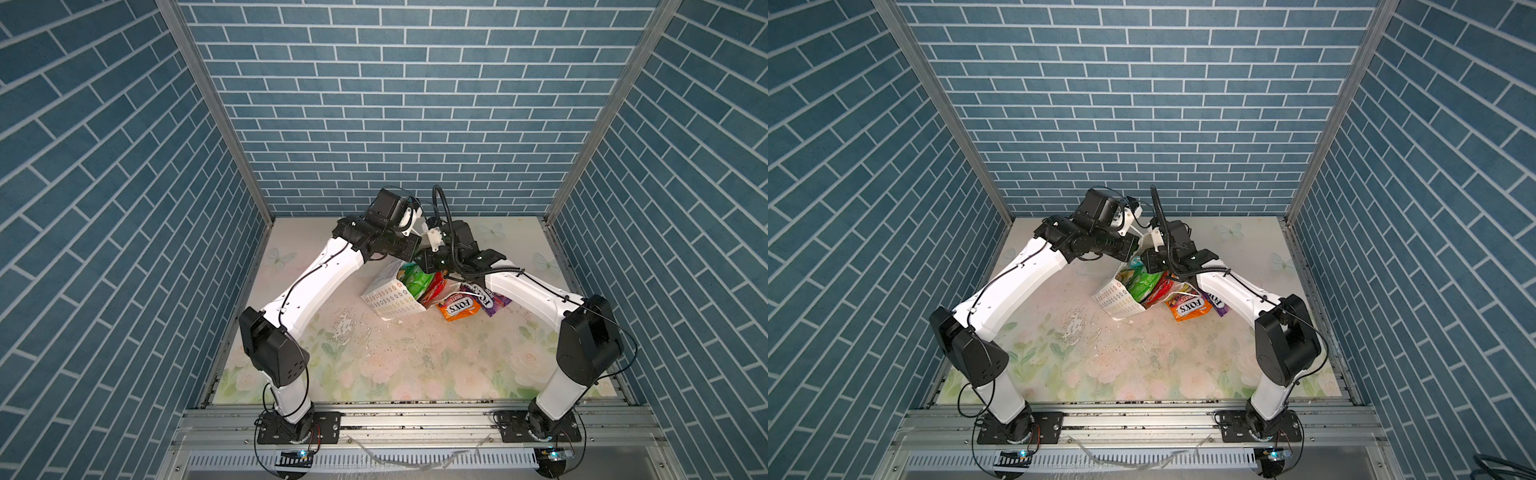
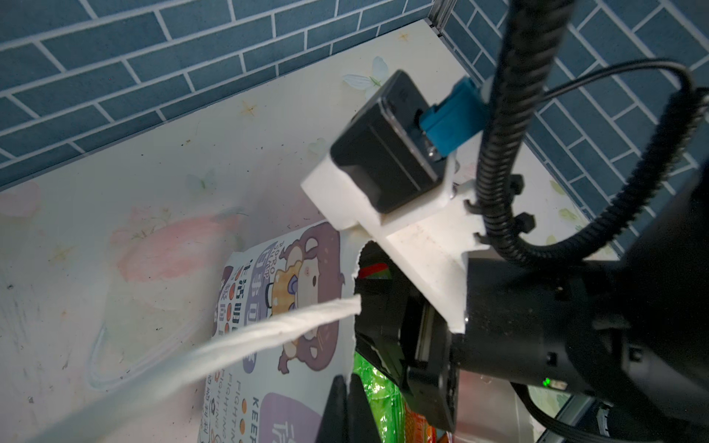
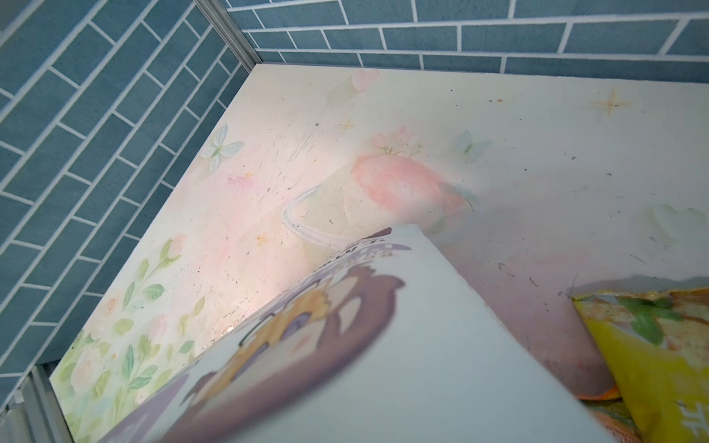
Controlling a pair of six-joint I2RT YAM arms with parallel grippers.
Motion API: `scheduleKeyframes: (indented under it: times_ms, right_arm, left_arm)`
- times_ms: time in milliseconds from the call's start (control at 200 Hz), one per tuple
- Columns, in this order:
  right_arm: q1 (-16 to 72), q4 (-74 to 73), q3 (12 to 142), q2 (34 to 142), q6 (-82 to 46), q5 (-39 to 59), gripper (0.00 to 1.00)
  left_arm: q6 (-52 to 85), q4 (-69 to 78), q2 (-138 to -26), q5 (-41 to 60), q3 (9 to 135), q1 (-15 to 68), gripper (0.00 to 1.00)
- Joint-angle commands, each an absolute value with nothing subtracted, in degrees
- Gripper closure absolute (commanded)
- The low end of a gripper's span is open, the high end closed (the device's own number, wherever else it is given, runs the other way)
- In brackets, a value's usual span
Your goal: Take the snacks out of the paper bag
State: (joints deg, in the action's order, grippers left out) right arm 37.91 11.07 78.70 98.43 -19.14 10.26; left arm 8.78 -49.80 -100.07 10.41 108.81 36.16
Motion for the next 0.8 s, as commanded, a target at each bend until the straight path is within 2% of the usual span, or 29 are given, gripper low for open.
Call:
scheduleKeyframes:
  times_ms: [0,165,395,795]
  right_arm:
    - [38.50,9.34,80.44,99.88,-15.01,7.93,0.67]
    - [38.55,8.52,81.49,101.44,-13.80,8.10,0.66]
    - [38.50,12.19,84.69,104.70,-11.47,14.17,0.65]
    - [38.63,19.90,88.17,107.37,-9.33,13.91,0.64]
  left_arm:
    - [9.05,-47.40,-99.17,12.06,108.67,35.79,1.00]
    - [9.12,-47.57,-99.23,12.37,108.74,35.68,1.00]
    - [9.00,-47.64,-98.96,12.57,108.38,35.18,1.00]
    - [9.14,-47.72,-98.79,13.32,108.39,34.72,1.00]
